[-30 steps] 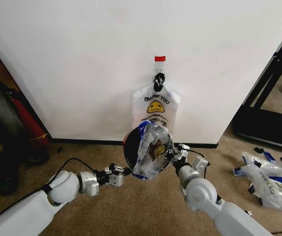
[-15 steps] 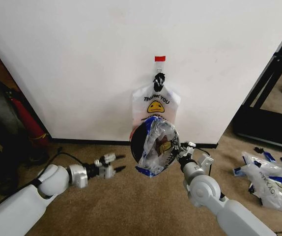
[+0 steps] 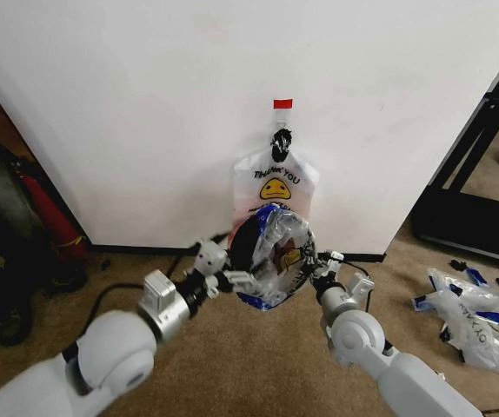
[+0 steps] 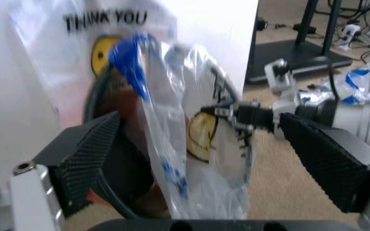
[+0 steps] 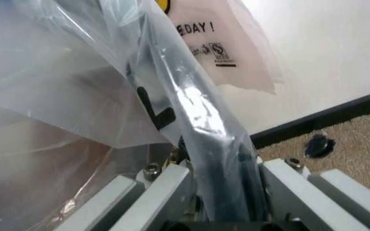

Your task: Pick up the garbage bag from the wall and place it over the trash bin.

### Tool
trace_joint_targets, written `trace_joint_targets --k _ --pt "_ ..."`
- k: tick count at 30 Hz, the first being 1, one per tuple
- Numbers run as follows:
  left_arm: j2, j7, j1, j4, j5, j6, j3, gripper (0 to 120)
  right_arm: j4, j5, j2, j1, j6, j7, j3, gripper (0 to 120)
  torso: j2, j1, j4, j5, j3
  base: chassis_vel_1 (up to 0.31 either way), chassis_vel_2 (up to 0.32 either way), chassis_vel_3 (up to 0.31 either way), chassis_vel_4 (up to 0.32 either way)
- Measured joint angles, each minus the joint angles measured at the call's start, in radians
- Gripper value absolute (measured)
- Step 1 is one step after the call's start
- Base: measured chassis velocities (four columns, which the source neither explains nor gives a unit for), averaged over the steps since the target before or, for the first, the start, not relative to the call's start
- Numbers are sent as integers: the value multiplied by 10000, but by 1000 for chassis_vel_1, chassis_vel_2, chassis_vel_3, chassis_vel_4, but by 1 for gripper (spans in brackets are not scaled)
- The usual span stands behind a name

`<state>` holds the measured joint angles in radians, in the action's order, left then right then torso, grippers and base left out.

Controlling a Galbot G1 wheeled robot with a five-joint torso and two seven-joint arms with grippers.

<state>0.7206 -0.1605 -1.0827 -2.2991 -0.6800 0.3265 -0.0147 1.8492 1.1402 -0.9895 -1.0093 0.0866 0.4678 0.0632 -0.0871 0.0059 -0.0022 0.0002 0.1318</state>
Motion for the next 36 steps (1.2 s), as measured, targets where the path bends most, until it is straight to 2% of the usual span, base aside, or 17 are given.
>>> trace_joint_targets --k 6,11,13,15,18,25,28,30,36 --pt "403 19 320 607 41 -82 -321 83 169 -48 -34 -45 1 -38 127 0 0 0 -1 -2 0 0 0 0 0" --pt "599 -23 450 1188 277 41 -417 64 389 -109 -33 -98 -1 -40 194 0 0 0 0 -2 1 0 0 0 0" --pt "600 -24 441 1272 357 88 -424 55 431 -110 -20 -99 -3 -40 195 0 0 0 0 -2 0 0 0 0 0" --pt "604 -29 441 1330 438 108 -436 52 451 -110 -20 -99 -5 -40 196 0 0 0 -1 -1 0 0 0 0 0" --pt "649 -101 452 1526 784 112 -455 39 499 -110 -50 -89 -13 -40 198 0 0 0 -1 -3 1 0 0 0 0" --pt "591 -300 431 1418 882 207 -407 19 516 -122 -61 -85 -26 -34 203 0 0 1 -1 -2 1 0 0 0 0" --pt "560 -300 397 1328 892 231 -364 4 505 -141 -66 -87 -33 -33 203 0 0 0 -1 -2 0 0 0 0 0" --pt "538 -279 351 1247 902 260 -303 0 450 -163 -65 -83 -40 -33 204 0 0 0 -1 -2 1 0 0 0 0" --pt "335 -59 270 1136 1069 289 11 0 271 -154 -33 -28 -122 -36 173 0 0 1 -1 -2 0 0 0 0 0"
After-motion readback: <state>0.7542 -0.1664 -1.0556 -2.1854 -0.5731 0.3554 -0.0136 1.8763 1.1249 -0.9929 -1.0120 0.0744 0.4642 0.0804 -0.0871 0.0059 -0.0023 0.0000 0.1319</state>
